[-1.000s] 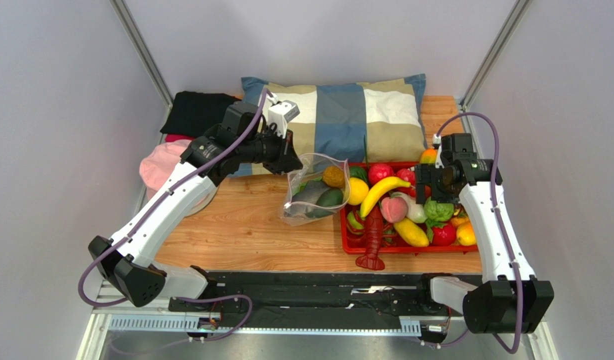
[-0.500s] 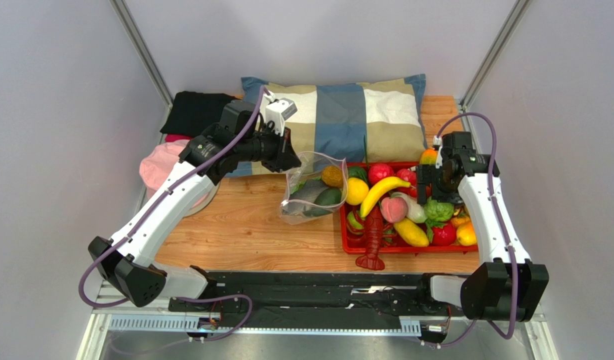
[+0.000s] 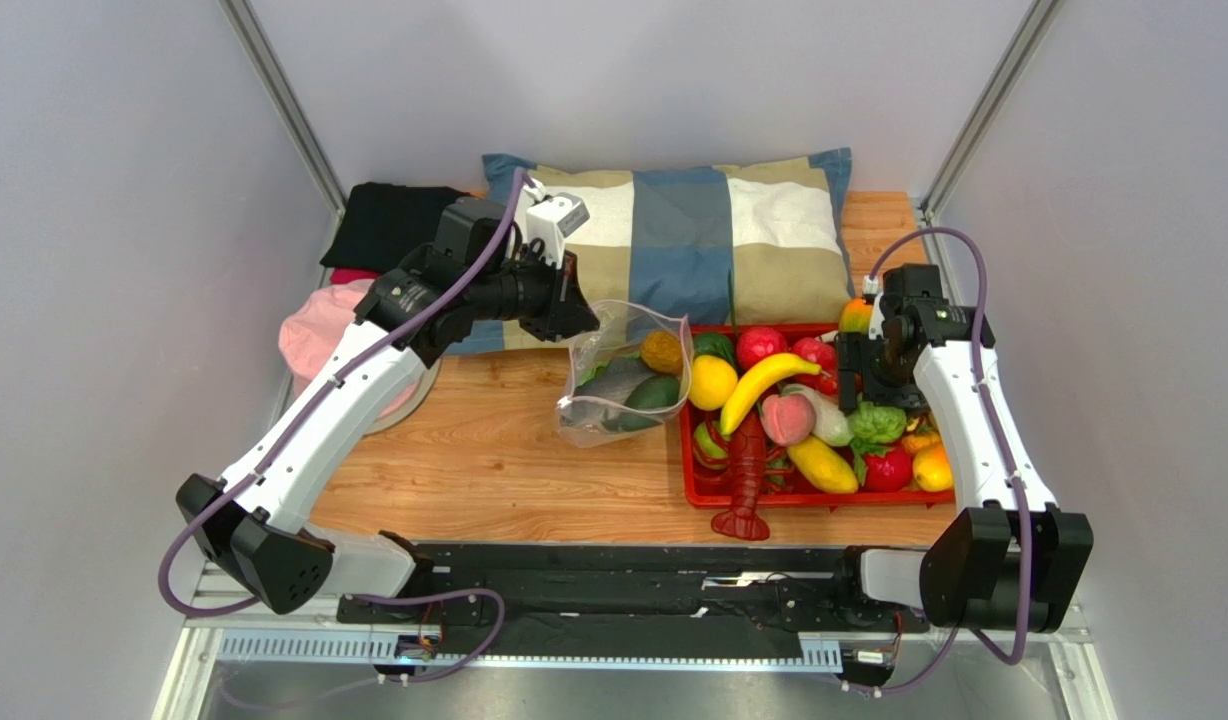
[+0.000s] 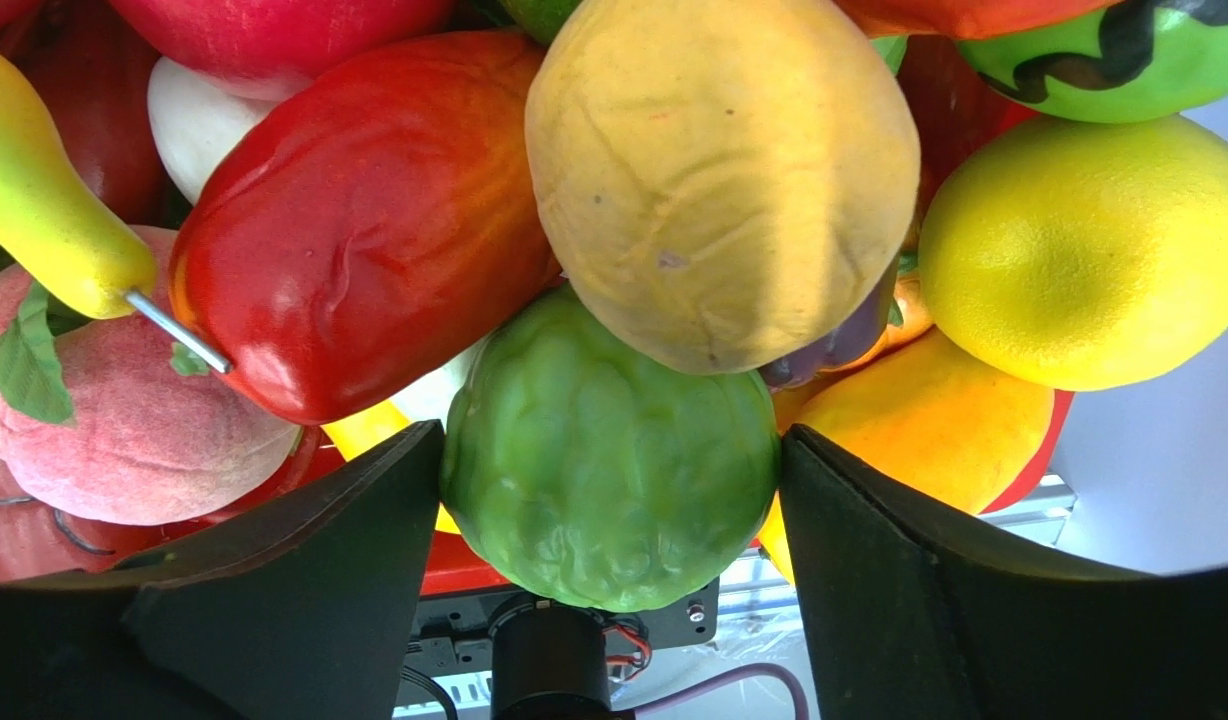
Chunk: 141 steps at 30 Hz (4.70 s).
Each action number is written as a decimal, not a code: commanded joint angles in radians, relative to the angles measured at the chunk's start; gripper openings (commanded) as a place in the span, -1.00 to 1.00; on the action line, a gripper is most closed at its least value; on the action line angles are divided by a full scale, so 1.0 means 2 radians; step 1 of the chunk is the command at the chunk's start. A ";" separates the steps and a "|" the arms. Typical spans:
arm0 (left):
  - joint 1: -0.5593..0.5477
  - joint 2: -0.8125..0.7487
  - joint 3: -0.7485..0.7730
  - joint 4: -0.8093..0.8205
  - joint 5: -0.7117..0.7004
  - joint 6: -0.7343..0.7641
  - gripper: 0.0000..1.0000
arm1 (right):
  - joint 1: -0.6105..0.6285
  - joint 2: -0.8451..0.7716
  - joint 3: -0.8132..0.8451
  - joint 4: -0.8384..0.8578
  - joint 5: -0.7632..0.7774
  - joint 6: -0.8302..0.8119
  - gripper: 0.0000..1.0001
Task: Place the food in the zip-top bag and seal the zipper
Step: Pick up the fake fruit from the bin, then place the fake fruit in the zipper food storage bag, then zip the zipper food storage bag at the center of the board.
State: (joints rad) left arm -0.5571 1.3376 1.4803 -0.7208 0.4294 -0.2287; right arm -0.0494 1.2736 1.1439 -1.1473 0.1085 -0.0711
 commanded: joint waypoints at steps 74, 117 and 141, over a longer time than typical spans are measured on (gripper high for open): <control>0.042 0.091 0.074 0.001 0.152 -0.077 -1.00 | 0.414 0.018 0.137 0.199 -0.393 -0.321 0.65; 0.230 -0.265 -0.290 0.199 0.328 0.224 0.67 | 0.480 0.063 0.166 0.313 -0.251 -0.286 -1.00; 0.154 -0.212 -0.307 0.312 0.289 0.209 -1.00 | 0.474 0.063 0.191 0.303 -0.256 -0.264 -0.59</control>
State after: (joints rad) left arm -0.2493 0.9237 0.8127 -0.0795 0.9905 0.1440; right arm 0.9089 1.4040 1.4395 -0.5808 -0.3771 -0.6472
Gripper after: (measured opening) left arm 0.022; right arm 0.042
